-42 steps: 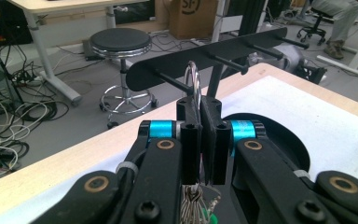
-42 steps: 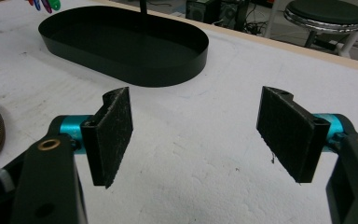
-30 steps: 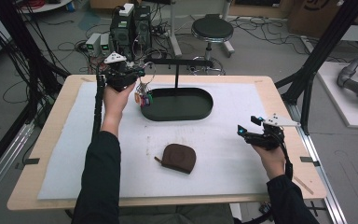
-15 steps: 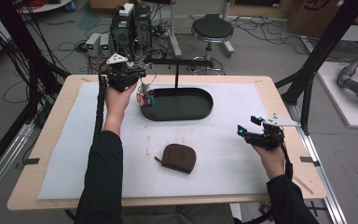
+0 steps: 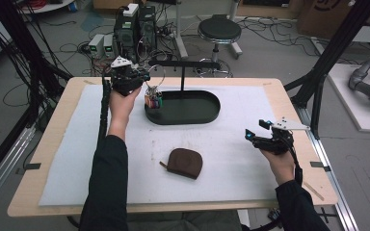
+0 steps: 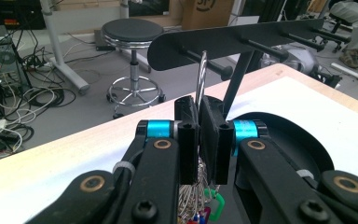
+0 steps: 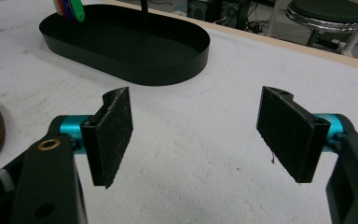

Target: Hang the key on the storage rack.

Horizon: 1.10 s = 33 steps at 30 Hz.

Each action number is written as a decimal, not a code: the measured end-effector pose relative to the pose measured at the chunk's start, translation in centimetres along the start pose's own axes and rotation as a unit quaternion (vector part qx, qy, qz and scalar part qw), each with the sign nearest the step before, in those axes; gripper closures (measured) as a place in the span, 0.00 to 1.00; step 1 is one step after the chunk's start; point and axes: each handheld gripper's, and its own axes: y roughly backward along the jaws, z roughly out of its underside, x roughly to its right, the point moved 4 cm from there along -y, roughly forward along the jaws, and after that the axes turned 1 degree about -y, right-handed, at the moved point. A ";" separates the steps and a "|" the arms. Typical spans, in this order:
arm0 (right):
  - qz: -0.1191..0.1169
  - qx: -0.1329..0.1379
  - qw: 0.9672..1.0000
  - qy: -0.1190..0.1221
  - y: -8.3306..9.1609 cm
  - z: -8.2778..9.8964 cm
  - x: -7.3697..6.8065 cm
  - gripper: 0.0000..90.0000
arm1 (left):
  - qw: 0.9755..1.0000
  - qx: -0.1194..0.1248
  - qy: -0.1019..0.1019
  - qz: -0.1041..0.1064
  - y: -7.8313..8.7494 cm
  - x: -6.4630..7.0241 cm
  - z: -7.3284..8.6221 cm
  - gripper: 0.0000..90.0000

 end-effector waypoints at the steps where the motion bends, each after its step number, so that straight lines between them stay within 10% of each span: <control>1: 0.000 0.000 1.000 0.000 0.0 0.0 0.0 0.30 | 1.000 0.000 0.000 0.000 0.0 0.0 0.0 0.94; 10: 0.000 -0.002 1.000 0.001 0.0 0.0 0.0 0.30 | 1.000 0.004 0.006 -0.017 0.3 -0.2 0.1 0.83; 21: 0.000 -0.003 1.000 0.003 -0.1 0.0 -0.1 0.30 | 0.999 0.000 -0.024 -0.043 2.9 0.8 0.9 0.47; 33: 0.000 -0.005 1.000 0.008 -0.1 0.0 -0.3 0.30 | 0.998 0.015 -0.064 0.018 8.9 4.3 3.7 0.35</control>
